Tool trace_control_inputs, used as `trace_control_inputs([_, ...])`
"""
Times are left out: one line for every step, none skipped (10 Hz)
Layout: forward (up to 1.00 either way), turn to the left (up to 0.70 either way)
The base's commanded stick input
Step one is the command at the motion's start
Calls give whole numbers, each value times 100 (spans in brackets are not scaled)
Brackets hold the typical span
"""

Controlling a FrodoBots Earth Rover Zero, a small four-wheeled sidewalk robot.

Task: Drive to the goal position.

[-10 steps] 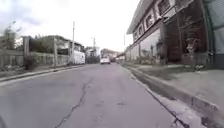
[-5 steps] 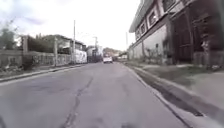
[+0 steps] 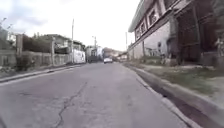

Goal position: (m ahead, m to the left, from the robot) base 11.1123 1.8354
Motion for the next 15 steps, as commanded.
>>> trace_control_inputs([100,6])
trace_control_inputs([100,6])
trace_control_inputs([100,6])
trace_control_inputs([100,6])
trace_control_inputs([100,6])
trace_control_inputs([100,6])
trace_control_inputs([100,6])
trace_control_inputs([100,6])
trace_control_inputs([100,-21])
trace_control_inputs([100,-34])
trace_control_inputs([100,-34])
trace_control_inputs([100,-22])
trace_control_inputs([100,6])
trace_control_inputs([100,6])
trace_control_inputs([100,6])
